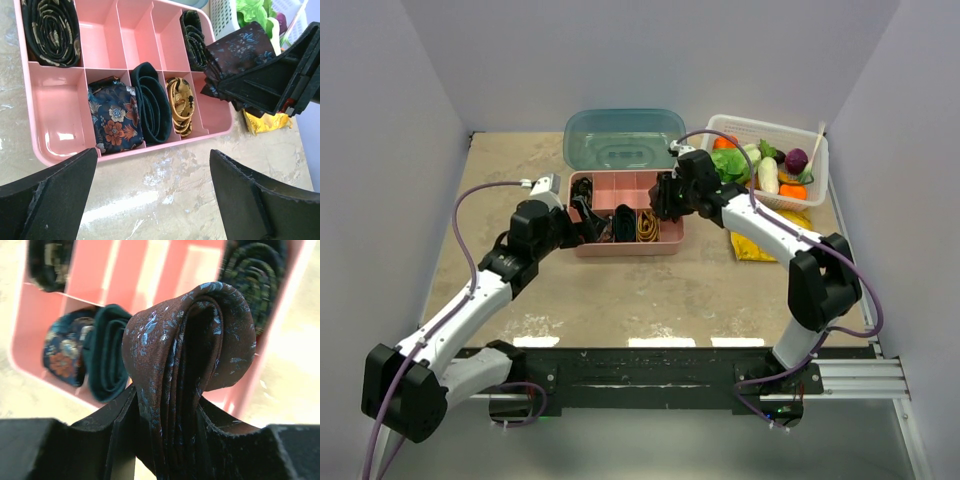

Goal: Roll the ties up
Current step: Place the tie in the storage box.

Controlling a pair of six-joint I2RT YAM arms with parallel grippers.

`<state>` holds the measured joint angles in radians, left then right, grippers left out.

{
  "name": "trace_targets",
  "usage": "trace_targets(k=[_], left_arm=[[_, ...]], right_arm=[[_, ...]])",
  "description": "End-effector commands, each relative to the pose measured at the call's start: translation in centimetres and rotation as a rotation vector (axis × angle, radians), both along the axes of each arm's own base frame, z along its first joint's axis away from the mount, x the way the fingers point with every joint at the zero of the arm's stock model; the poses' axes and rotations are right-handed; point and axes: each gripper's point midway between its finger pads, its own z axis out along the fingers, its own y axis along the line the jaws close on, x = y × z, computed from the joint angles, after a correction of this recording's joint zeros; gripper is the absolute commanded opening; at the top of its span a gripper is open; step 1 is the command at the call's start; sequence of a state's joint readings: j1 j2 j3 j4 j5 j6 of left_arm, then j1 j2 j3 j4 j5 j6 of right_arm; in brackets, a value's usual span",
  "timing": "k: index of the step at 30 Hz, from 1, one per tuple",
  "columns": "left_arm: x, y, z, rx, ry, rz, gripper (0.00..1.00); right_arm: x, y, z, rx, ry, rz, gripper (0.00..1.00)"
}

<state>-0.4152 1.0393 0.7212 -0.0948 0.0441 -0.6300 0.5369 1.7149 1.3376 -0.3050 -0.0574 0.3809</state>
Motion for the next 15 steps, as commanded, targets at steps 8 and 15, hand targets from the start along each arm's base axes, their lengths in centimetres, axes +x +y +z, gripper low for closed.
trace_targets(k=[8, 15], left_arm=[[0.3, -0.5, -1.2, 0.026, -0.002, -0.035, 0.98], [0.2, -0.5, -1.8, 0.032, 0.012, -0.039, 0.98]], right_arm=[[0.9, -2.5, -2.8, -0.106, 0.038, -0.093, 0.09], [0.7, -2.6, -4.7, -0.127, 0.075, -0.086, 0.09]])
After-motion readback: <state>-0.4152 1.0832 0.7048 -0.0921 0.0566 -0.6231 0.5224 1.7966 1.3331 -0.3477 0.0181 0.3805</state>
